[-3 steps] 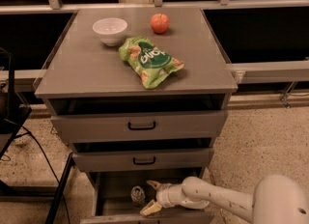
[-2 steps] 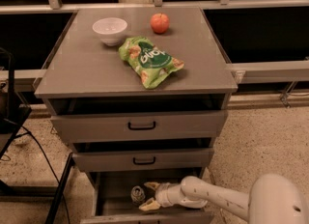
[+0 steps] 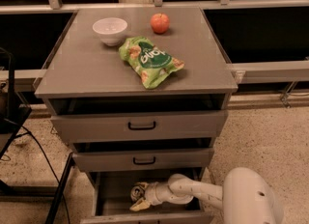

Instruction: Pick 7up can from bottom drawer and place on counter

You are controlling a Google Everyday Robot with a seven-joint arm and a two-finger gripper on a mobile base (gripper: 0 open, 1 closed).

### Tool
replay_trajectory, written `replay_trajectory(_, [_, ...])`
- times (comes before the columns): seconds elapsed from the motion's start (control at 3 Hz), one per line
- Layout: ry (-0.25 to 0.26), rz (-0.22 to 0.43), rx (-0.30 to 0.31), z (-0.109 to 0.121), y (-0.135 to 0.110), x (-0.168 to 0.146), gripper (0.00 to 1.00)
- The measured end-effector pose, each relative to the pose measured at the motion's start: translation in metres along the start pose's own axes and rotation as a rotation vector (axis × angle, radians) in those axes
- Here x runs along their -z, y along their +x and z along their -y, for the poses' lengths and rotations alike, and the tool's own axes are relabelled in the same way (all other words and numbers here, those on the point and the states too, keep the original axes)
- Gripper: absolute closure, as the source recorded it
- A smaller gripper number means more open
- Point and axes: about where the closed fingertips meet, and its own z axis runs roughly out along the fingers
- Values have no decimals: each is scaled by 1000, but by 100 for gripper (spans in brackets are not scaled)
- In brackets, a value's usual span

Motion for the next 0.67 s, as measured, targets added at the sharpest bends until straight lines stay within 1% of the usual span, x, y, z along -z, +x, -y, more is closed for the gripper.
replay_trajectory(0.33, [-1, -1, 2, 0, 0, -4, 34])
replay_trajectory(0.67, [10, -4, 7, 1, -1, -7, 52])
